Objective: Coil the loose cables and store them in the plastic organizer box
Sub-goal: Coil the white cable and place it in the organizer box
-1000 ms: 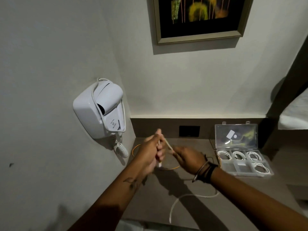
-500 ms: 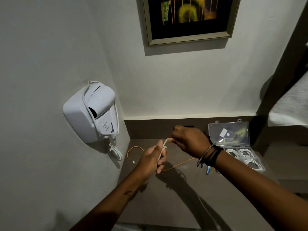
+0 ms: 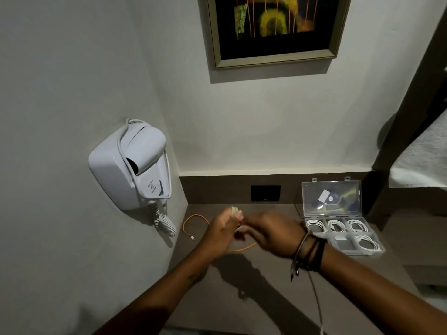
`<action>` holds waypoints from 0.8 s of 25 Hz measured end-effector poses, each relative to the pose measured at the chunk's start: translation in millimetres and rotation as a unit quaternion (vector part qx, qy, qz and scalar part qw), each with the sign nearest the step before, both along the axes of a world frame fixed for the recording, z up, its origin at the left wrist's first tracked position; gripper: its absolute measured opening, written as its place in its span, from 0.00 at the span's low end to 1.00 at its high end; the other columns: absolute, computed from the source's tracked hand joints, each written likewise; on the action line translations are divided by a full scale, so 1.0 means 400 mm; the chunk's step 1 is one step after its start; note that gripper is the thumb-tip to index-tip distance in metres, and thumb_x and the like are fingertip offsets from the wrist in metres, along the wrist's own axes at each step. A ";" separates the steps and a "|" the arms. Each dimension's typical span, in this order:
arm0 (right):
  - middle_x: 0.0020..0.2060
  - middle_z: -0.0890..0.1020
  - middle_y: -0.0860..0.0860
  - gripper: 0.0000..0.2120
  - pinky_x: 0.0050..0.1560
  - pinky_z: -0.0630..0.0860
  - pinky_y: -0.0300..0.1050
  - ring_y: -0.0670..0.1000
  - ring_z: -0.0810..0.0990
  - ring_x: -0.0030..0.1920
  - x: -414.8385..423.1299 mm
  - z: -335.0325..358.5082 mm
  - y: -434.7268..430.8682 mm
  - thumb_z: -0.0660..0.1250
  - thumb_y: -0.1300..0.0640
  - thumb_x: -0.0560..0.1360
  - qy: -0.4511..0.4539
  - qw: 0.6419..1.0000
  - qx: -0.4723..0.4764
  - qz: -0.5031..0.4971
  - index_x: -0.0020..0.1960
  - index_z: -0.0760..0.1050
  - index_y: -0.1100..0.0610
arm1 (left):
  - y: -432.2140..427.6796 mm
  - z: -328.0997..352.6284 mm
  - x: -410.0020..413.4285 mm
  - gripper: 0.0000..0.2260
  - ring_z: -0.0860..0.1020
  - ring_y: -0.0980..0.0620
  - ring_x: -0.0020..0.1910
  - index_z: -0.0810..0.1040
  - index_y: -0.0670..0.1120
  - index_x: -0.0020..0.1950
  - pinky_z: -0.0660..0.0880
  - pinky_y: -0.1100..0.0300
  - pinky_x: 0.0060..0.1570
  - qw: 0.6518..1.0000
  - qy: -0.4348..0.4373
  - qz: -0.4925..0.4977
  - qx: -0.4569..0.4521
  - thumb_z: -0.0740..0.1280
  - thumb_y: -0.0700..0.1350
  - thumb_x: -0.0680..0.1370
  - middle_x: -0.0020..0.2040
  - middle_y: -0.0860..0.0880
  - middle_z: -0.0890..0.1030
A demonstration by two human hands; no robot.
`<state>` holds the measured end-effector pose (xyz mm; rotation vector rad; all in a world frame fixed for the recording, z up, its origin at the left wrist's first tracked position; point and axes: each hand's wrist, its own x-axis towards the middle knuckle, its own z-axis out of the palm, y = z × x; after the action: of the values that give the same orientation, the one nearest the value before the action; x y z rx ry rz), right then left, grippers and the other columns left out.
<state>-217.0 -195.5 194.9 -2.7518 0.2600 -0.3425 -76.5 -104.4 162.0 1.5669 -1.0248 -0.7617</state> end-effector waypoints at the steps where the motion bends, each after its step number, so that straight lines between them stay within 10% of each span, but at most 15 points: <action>1: 0.44 0.83 0.53 0.10 0.39 0.76 0.49 0.56 0.81 0.44 -0.003 0.033 -0.030 0.61 0.48 0.79 -0.029 0.998 -0.046 -0.019 0.48 0.78 0.52 | 0.009 0.001 -0.008 0.16 0.73 0.57 0.24 0.73 0.47 0.41 0.70 0.65 0.26 0.999 0.023 -0.027 0.028 0.53 0.48 0.85 0.31 0.47 0.75; 6: 0.42 0.84 0.57 0.10 0.39 0.76 0.49 0.57 0.82 0.42 0.000 0.061 -0.131 0.65 0.53 0.79 -0.131 0.990 -0.033 -0.033 0.53 0.81 0.58 | 0.013 0.093 -0.026 0.24 0.59 0.56 0.16 0.67 0.48 0.32 0.63 0.66 0.18 0.960 0.247 -0.136 -0.005 0.51 0.61 0.82 0.23 0.51 0.62; 9: 0.43 0.84 0.60 0.14 0.45 0.77 0.54 0.60 0.81 0.44 0.009 -0.056 -0.072 0.59 0.53 0.81 -0.023 0.996 0.063 -0.055 0.50 0.79 0.61 | -0.030 0.122 -0.015 0.19 0.65 0.55 0.18 0.68 0.46 0.36 0.68 0.64 0.21 0.937 0.323 -0.045 -0.125 0.55 0.55 0.83 0.25 0.50 0.67; 14: 0.42 0.83 0.57 0.11 0.39 0.76 0.53 0.60 0.80 0.41 -0.032 -0.045 0.015 0.57 0.49 0.81 0.050 0.999 -0.004 0.012 0.50 0.74 0.54 | -0.058 0.025 -0.016 0.14 0.77 0.54 0.30 0.72 0.43 0.40 0.74 0.59 0.34 0.998 0.022 0.047 -0.038 0.56 0.46 0.84 0.33 0.49 0.78; 20: 0.41 0.84 0.56 0.10 0.39 0.76 0.52 0.57 0.81 0.41 -0.067 0.145 -0.106 0.68 0.50 0.76 -0.033 0.999 -0.030 -0.001 0.47 0.82 0.56 | -0.064 0.057 -0.035 0.34 0.59 0.51 0.19 0.68 0.42 0.31 0.58 0.63 0.20 0.979 0.038 -0.173 0.102 0.47 0.71 0.77 0.21 0.50 0.64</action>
<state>-243.7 -238.0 252.9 -2.7923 0.2400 -0.4468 -90.6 -130.2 184.9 1.5358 -1.2092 -1.1886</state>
